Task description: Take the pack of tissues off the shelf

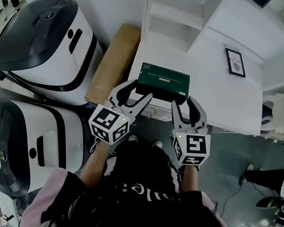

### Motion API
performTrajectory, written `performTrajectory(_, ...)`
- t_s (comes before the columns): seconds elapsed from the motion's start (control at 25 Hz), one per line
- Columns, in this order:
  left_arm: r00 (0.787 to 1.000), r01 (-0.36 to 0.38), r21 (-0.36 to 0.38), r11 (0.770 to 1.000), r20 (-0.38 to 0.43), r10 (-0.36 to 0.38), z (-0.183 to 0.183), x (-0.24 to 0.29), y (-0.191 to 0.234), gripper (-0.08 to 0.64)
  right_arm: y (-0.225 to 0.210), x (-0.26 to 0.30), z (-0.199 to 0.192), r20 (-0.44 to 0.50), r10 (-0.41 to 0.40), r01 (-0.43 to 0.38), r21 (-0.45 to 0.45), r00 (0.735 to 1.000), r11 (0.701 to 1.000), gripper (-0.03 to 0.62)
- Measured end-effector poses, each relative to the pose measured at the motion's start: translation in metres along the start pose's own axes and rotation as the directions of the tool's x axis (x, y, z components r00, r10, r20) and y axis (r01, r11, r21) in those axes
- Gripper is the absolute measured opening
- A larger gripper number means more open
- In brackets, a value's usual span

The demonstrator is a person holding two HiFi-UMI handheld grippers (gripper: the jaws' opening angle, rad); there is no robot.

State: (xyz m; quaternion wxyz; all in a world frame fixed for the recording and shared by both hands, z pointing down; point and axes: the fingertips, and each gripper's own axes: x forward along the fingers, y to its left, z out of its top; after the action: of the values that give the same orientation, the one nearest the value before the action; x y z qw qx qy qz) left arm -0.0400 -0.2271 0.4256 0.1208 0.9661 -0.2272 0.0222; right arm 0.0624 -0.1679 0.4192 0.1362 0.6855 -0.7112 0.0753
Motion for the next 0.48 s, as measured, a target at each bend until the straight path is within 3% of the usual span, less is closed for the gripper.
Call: performTrajectory(0.48, 1.0, 0.018, 0.038, 0.999, -0.001, -0.018, -0.002, 0.006, -0.097, 0.249, -0.045, -0.086, -0.012, 0.033, -0.011, 0.01, 0.011, 0.999, 1.0, 0.195)
